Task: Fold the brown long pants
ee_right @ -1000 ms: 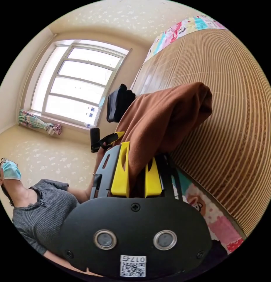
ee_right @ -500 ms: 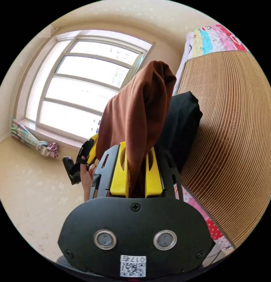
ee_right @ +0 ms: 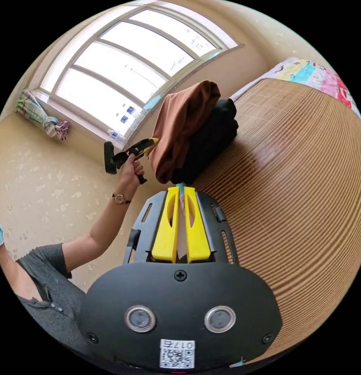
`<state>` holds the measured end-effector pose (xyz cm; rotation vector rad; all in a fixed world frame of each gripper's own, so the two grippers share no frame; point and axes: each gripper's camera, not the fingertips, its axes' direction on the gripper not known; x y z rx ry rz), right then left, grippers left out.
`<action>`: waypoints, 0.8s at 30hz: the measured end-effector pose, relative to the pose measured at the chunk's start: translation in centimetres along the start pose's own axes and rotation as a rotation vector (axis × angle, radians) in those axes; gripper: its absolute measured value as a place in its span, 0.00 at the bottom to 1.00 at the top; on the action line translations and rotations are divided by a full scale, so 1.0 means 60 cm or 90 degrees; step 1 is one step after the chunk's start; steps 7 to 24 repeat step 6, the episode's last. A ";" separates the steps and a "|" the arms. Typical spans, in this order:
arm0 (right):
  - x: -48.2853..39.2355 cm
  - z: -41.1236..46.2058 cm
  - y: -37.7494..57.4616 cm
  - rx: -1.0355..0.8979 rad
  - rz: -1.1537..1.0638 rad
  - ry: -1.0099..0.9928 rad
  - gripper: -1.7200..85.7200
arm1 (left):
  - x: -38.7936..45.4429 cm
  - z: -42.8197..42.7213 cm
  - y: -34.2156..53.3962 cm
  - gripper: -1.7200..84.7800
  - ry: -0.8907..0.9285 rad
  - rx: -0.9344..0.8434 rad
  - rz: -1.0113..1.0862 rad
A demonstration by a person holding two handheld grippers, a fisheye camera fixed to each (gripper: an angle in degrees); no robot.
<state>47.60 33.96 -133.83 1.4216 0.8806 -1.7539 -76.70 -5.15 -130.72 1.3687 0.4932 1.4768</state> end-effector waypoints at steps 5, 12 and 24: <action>0.027 -0.189 0.319 0.084 0.023 -0.052 0.03 | 0.155 -0.115 0.240 0.01 0.039 0.018 0.119; 0.034 -0.229 0.394 0.089 0.071 -0.026 0.03 | 0.167 -0.117 0.270 0.01 0.057 0.005 0.129; 0.034 -0.229 0.394 0.089 0.071 -0.026 0.03 | 0.167 -0.117 0.270 0.01 0.057 0.005 0.129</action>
